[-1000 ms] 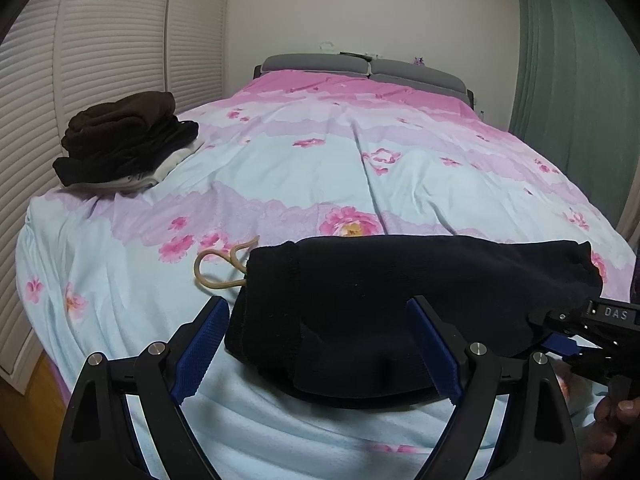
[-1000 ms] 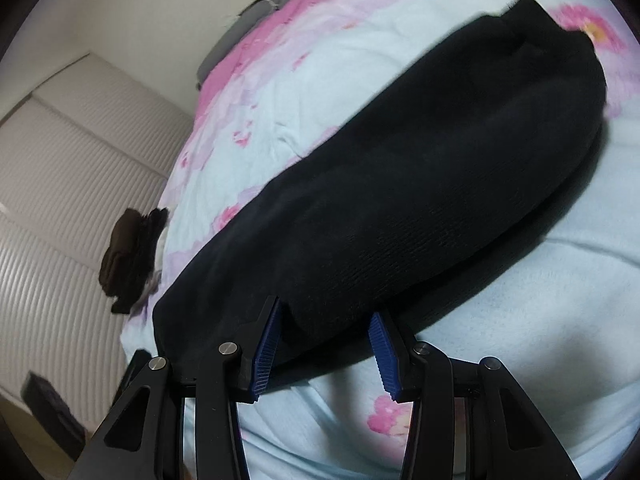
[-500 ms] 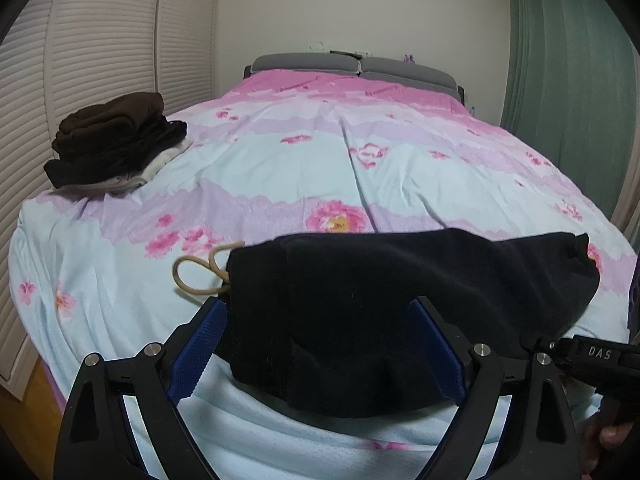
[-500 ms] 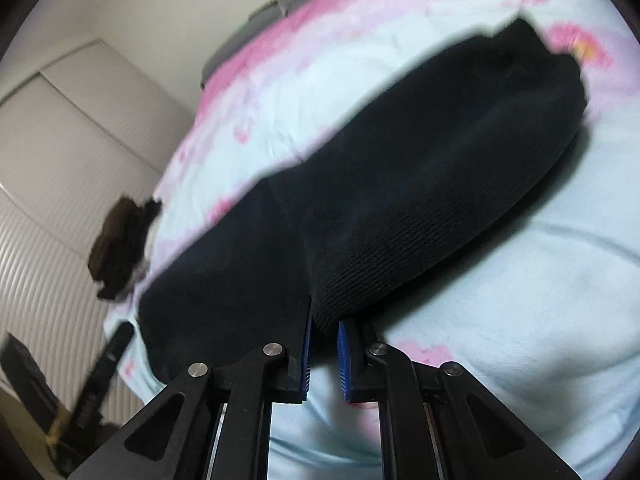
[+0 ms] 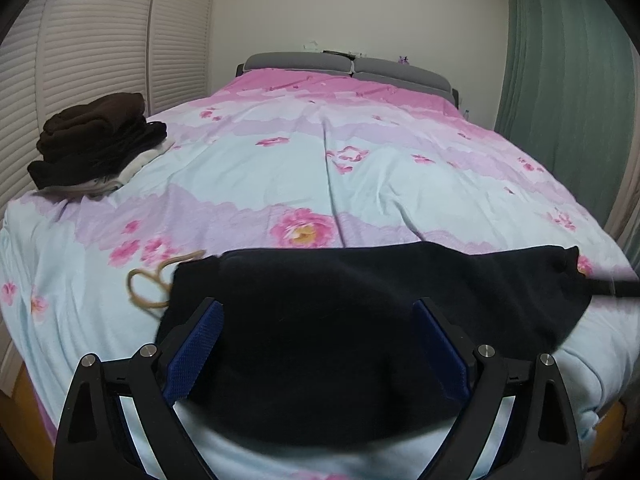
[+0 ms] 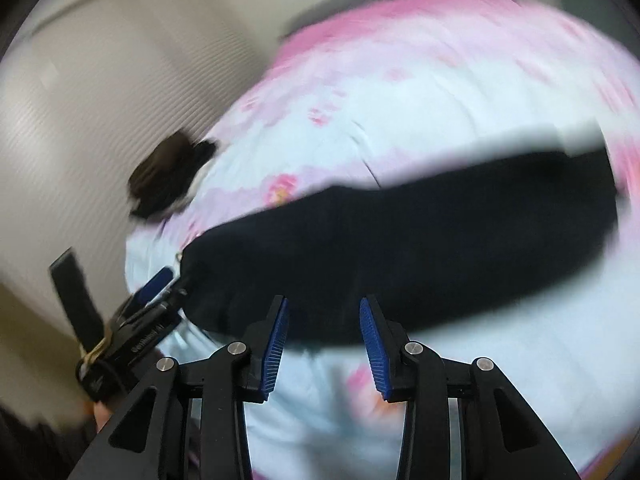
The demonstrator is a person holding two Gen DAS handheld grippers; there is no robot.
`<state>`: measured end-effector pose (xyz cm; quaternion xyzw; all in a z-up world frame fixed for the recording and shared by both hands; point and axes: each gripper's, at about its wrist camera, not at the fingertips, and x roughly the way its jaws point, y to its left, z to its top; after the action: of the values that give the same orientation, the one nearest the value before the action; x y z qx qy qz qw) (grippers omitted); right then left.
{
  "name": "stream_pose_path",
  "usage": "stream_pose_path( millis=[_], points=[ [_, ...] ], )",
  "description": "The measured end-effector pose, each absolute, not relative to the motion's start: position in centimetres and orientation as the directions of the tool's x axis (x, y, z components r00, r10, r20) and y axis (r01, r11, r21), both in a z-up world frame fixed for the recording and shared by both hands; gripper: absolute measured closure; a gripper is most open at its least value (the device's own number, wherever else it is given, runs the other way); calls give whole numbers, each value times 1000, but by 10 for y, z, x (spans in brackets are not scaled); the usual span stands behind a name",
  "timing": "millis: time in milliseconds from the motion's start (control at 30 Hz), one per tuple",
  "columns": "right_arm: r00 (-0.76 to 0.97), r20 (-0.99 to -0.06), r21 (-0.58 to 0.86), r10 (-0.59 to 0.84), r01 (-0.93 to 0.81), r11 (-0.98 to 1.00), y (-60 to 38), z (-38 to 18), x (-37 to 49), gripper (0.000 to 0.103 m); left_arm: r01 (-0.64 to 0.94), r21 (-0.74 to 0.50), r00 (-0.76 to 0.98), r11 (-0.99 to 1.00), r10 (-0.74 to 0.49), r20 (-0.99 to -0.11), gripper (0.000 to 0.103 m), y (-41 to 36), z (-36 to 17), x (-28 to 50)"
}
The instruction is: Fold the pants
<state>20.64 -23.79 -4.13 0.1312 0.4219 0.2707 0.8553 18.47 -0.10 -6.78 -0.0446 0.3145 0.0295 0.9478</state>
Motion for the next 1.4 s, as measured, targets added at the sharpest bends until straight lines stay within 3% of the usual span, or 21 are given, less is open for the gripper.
stream_pose_path(
  millis=[100,200,400,533,633,767,967,1100,1233,1333,1400],
  points=[
    [354,-682,448,640,-490,748,-234,-22,282,64,-105,-48,806,993,56,-590,7,-10,-63,196],
    [164,-721,516,673,-522,679,-217,-28,346,64,-139,-41,798,990,87,-597,5,-10,-61,205],
    [-96,-794,557,601,-512,654,-169,-72,420,64,-186,-69,785,980,106,-610,3,2,-59,217],
    [-251,-774,624,582,-460,631,-154,-100,435,64,-193,-84,778,978,100,-620,3,6,-60,223],
    [-340,-698,714,630,-395,578,-148,-111,434,67,-196,-94,775,976,95,-624,3,7,-62,225],
    [-299,-712,700,635,-371,610,-152,-121,437,85,-195,-85,770,977,99,-631,3,6,-64,224],
    [-94,-747,625,658,-437,647,-165,-95,430,89,-207,-64,770,976,122,-627,3,8,-67,220],
    [11,-766,591,643,-379,712,-165,-118,429,89,-216,-38,763,976,144,-630,3,11,-70,219],
    [43,-758,596,651,-358,718,-166,-119,428,83,-234,-16,761,972,173,-625,3,19,-73,212],
    [136,-774,531,618,-391,751,-174,-95,419,66,-252,-10,749,968,189,-635,3,27,-77,208],
    [200,-772,492,603,-413,767,-181,-80,407,62,-260,-25,748,965,185,-637,3,32,-76,202]
  ],
)
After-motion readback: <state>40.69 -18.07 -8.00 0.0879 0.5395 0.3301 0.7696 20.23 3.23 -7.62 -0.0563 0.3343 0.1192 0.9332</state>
